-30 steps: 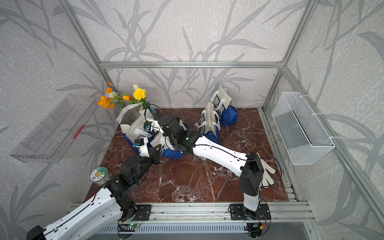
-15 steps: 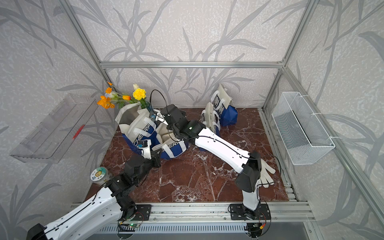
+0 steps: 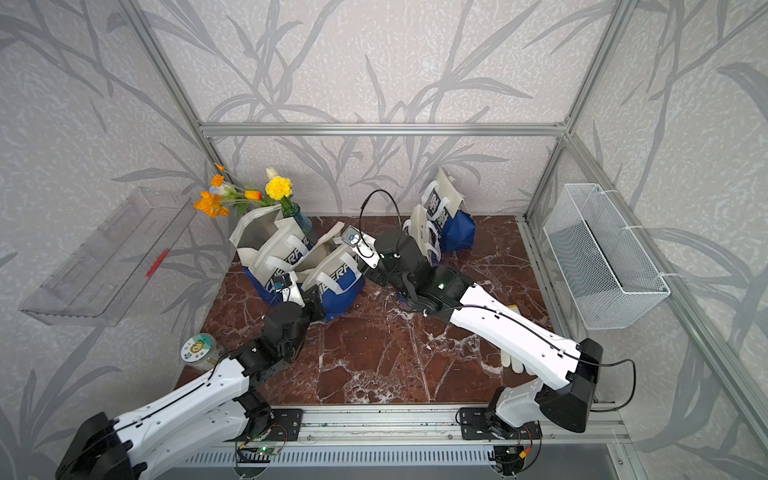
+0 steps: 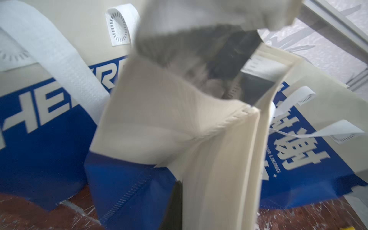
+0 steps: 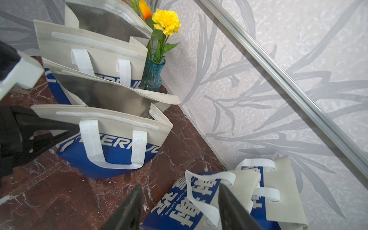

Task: Open the takeout bag
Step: Place the takeout bag at the center of the board.

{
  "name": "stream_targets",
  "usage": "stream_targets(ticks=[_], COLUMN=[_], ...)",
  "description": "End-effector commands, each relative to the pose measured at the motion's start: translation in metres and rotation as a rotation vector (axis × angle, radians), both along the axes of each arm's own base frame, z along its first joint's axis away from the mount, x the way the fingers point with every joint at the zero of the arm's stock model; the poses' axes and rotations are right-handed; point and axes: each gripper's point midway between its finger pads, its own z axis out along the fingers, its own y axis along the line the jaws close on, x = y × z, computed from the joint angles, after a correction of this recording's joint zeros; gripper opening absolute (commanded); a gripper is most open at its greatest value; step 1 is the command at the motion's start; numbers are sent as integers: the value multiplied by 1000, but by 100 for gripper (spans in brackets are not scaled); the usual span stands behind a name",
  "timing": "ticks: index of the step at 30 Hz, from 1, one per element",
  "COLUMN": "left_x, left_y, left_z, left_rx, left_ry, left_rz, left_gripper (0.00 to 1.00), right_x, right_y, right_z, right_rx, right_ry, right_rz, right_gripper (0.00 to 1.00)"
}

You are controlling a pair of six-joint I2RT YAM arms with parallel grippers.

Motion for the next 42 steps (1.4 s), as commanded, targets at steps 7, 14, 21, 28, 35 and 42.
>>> stream_targets(ticks=[7, 14, 21, 28, 35, 42], left_x=[48, 65, 30, -22, -48, -35], left_y=[-16, -53, -83, -95, -132, -182], left_z=[23, 38, 20, 7, 22, 29], left_rx=[53, 131, 101, 122, 96, 85], left_ry=[-42, -56, -66, -53, -69, -85], left_rz=[108, -58, -348, -593, -791, -823], left_gripper=[61, 96, 100, 100, 93, 90], right_x=[-13, -11, -10, -16, -11, 27], right_y=[-57, -112, -141, -157, -195, -219], right_z=[-22, -22, -40, -43, -62, -130], right_rx=[84, 171, 172, 268, 268, 367], right_ry=[8, 37, 163, 212, 231, 429], right_rz=[-131, -275, -341, -379, -571, -693], right_gripper=[61, 64, 67, 69, 68, 65])
